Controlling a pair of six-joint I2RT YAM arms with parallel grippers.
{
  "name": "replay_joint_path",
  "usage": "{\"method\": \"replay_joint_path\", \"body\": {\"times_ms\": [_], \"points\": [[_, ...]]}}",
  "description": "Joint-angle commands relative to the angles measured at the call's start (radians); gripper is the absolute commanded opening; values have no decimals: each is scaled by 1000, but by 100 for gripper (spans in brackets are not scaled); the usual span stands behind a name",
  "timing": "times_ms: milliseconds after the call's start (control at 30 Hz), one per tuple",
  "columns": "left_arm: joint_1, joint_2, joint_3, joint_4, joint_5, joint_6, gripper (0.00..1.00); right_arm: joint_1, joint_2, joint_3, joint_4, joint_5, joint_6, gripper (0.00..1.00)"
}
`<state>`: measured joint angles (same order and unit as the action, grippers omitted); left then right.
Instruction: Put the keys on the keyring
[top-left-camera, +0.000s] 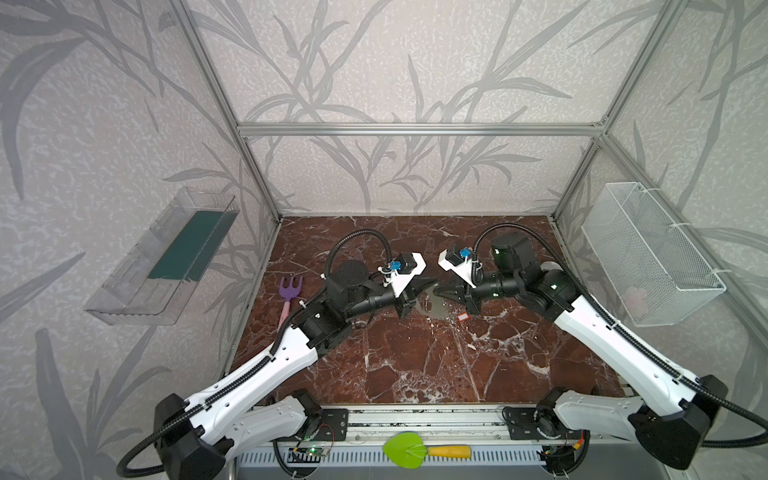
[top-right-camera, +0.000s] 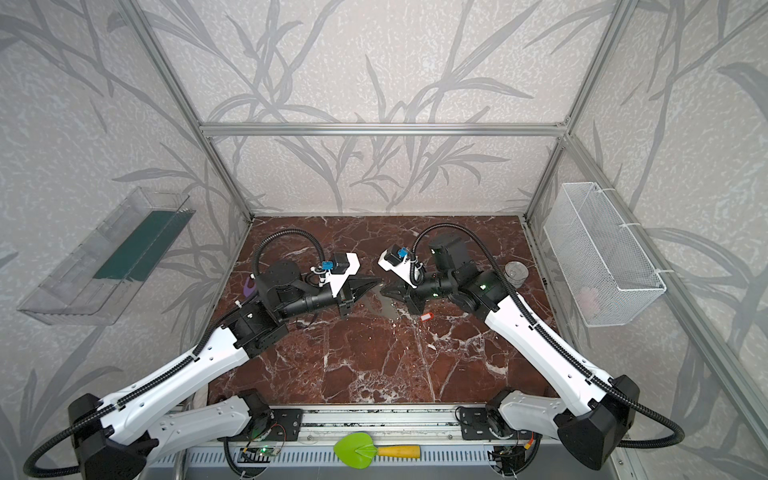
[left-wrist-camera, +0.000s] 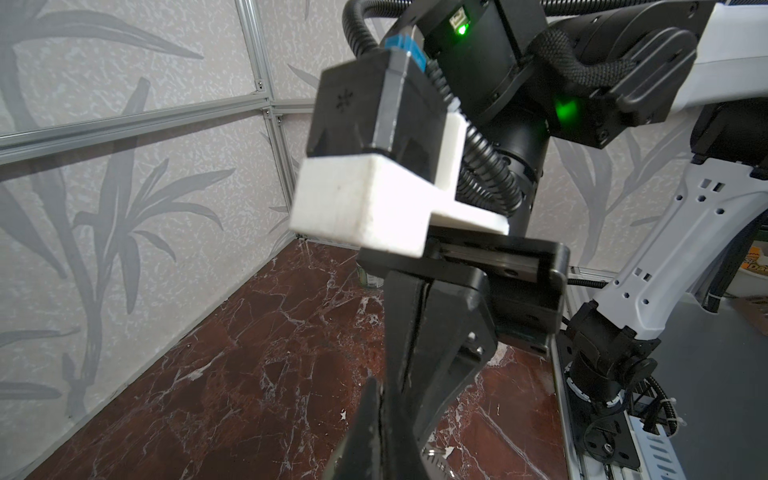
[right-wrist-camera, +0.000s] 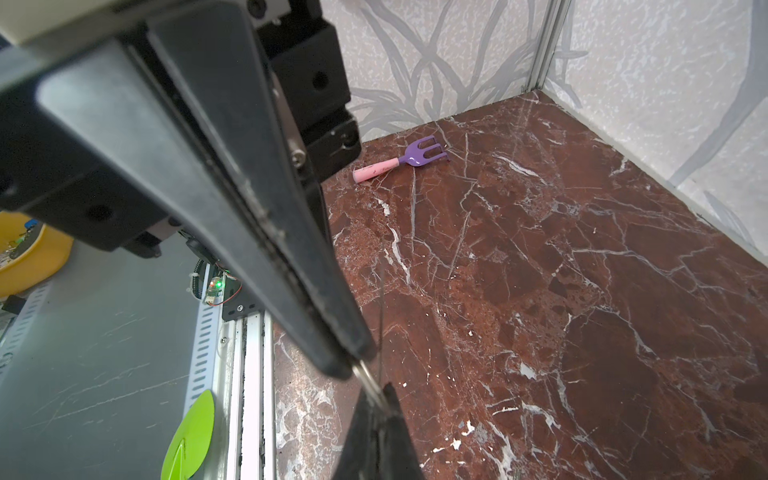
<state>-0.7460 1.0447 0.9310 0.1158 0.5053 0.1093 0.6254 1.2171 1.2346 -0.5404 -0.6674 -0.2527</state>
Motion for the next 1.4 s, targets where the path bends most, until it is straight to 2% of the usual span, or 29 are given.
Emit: {"method": "replay_joint_path", "body": {"times_ms": [0,1367], "points": [[-1,-22,-1,5,-10,25,0,1,-5,0,-26,9,-10,0],[-6,11,57,-208,-68,146,0,7,-30,83,-121,85,-56,0]]}}
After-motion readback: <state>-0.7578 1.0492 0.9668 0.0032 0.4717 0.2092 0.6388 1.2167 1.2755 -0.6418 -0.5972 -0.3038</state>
